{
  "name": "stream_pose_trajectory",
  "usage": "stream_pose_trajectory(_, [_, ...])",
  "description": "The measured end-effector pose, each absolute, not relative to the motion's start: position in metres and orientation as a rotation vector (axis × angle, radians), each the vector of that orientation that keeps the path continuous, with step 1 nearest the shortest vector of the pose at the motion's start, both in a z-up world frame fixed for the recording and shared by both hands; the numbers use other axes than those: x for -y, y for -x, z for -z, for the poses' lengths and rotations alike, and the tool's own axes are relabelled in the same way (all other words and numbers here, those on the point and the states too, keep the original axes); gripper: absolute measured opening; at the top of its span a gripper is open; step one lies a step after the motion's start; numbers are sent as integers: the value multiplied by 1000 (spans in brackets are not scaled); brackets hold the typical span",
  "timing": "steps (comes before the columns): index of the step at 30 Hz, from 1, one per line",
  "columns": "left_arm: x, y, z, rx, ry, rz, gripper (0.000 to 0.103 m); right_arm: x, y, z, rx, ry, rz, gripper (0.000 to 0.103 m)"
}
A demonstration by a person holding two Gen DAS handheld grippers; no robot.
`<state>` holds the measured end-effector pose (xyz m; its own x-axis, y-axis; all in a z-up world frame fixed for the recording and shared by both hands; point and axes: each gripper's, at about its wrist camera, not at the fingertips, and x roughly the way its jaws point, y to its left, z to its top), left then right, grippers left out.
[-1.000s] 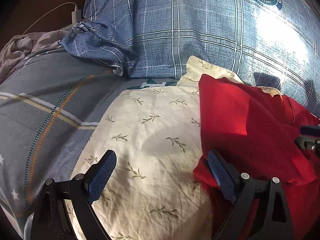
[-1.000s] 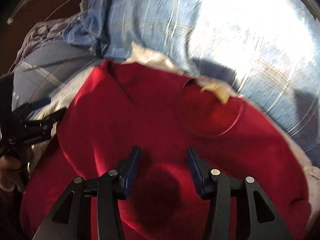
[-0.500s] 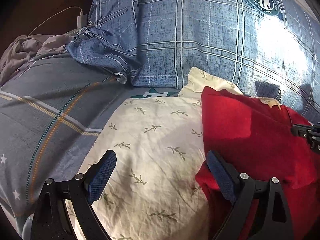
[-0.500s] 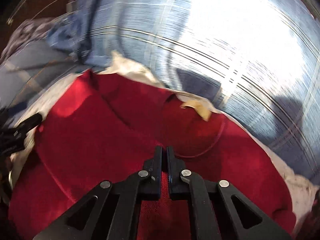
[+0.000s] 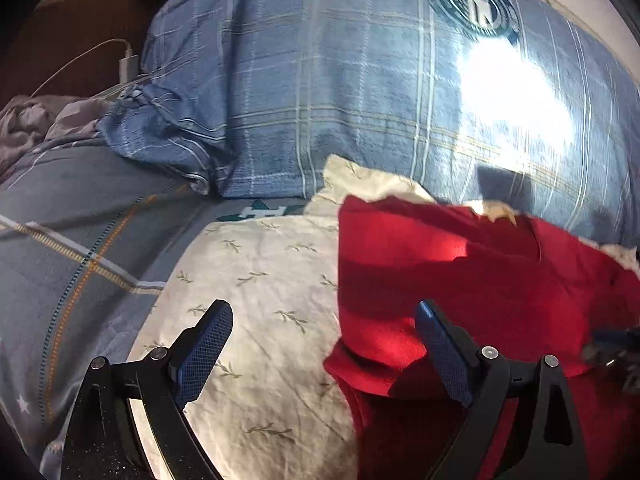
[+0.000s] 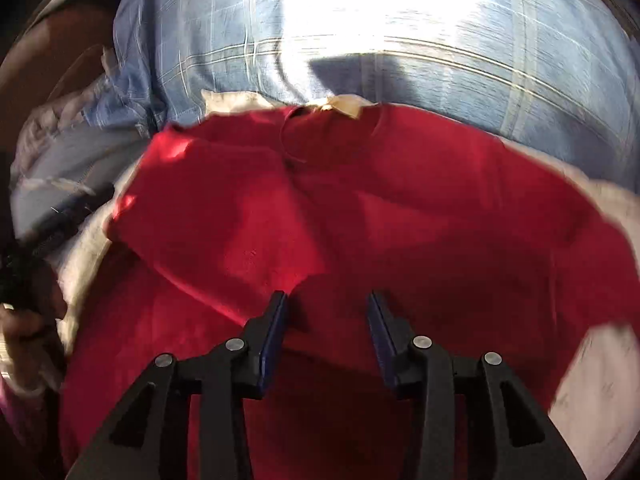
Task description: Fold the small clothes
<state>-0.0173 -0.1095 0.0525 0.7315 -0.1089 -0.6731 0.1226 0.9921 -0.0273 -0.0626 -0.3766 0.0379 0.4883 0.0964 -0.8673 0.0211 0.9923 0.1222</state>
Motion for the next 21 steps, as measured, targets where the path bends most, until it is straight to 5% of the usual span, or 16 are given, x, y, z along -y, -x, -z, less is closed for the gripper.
stream_pose_trajectory(5, [118,6,-33,-842,-80,124,92,432,83,-75,-942,-289,101,55])
stream_pose_trajectory(10, [116,4,-35,-842,-68,123,93,462,58,-62,-985,-276,235,54])
stream_pose_trajectory(11, [116,4,-35,-844,-72,122,93,459,48,-53,-1017,-244,224,46])
stream_pose_trajectory(13, [118,4,-35,-844,-74,121,93,449,37,-47,-1039,-159,225,9])
stream_pose_trajectory(21, [121,5,-32,-844,-81,123,93,450,37,-75,-916,-37,281,5])
